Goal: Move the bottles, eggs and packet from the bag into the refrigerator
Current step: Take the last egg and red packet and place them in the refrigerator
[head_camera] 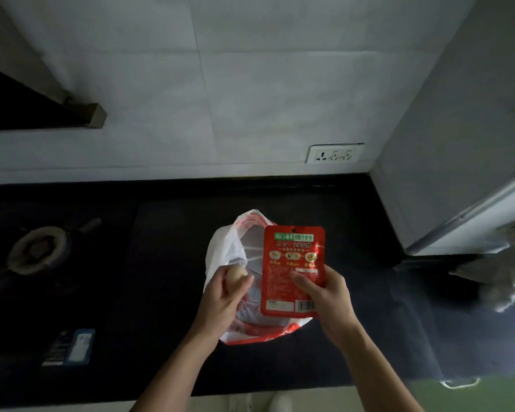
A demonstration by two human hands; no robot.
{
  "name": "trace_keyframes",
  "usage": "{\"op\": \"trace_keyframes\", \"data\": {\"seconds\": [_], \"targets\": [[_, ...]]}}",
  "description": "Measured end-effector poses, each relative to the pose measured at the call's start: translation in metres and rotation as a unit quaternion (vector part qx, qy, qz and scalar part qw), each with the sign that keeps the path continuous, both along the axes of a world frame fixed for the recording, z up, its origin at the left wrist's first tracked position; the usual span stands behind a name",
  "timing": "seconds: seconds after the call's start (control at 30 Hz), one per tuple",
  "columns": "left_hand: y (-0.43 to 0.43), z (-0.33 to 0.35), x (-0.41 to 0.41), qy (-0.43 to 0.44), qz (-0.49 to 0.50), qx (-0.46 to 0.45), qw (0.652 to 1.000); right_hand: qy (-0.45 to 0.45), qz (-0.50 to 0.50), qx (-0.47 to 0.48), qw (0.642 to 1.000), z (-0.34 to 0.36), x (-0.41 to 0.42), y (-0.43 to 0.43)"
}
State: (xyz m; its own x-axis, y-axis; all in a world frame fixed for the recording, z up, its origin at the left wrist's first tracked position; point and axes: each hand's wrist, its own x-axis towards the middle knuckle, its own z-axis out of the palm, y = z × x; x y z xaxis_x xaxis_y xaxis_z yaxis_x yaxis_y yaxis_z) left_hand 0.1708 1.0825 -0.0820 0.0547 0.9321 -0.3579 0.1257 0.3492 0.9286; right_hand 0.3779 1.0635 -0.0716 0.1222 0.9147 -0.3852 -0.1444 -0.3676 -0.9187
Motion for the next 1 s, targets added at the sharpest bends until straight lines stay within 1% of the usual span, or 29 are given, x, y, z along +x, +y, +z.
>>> {"op": "trace_keyframes", "data": {"seconds": [0.1, 0.2, 0.3, 0.4, 0.53, 0.6, 0.73, 0.9, 1.0], "targets": [[-0.009, 0.015, 0.007, -0.021, -0.016, 0.013, 1.0, 0.022, -0.025, 0.013, 0.999, 0.011, -0.001, -0.02], [-0.017, 0.018, 0.008, -0.028, -0.006, 0.008, 1.0, 0.049, -0.054, 0.019, 0.997, 0.013, -0.008, -0.039], [-0.022, 0.017, 0.006, -0.027, 0.009, 0.013, 1.0, 0.058, -0.069, 0.012, 0.996, 0.011, -0.018, -0.052], [-0.027, 0.021, 0.005, -0.018, 0.002, 0.031, 0.999, 0.055, -0.066, 0.002, 0.996, 0.01, -0.026, -0.057], [-0.032, 0.029, -0.002, -0.02, 0.007, 0.031, 0.999, 0.027, -0.049, 0.001, 0.998, 0.016, -0.036, -0.052], [-0.032, 0.026, -0.012, -0.003, 0.013, 0.038, 0.999, 0.015, -0.044, -0.001, 0.999, 0.016, -0.043, -0.048], [-0.032, 0.022, -0.03, 0.023, 0.024, 0.051, 0.998, 0.028, -0.04, 0.001, 0.999, 0.016, -0.058, -0.042], [-0.04, 0.022, -0.05, 0.005, 0.088, 0.043, 0.995, 0.028, 0.007, 0.013, 1.0, 0.017, -0.074, -0.039], [-0.051, 0.025, -0.06, 0.014, 0.131, 0.055, 0.99, 0.018, 0.058, 0.009, 0.998, 0.016, -0.085, -0.033]]}}
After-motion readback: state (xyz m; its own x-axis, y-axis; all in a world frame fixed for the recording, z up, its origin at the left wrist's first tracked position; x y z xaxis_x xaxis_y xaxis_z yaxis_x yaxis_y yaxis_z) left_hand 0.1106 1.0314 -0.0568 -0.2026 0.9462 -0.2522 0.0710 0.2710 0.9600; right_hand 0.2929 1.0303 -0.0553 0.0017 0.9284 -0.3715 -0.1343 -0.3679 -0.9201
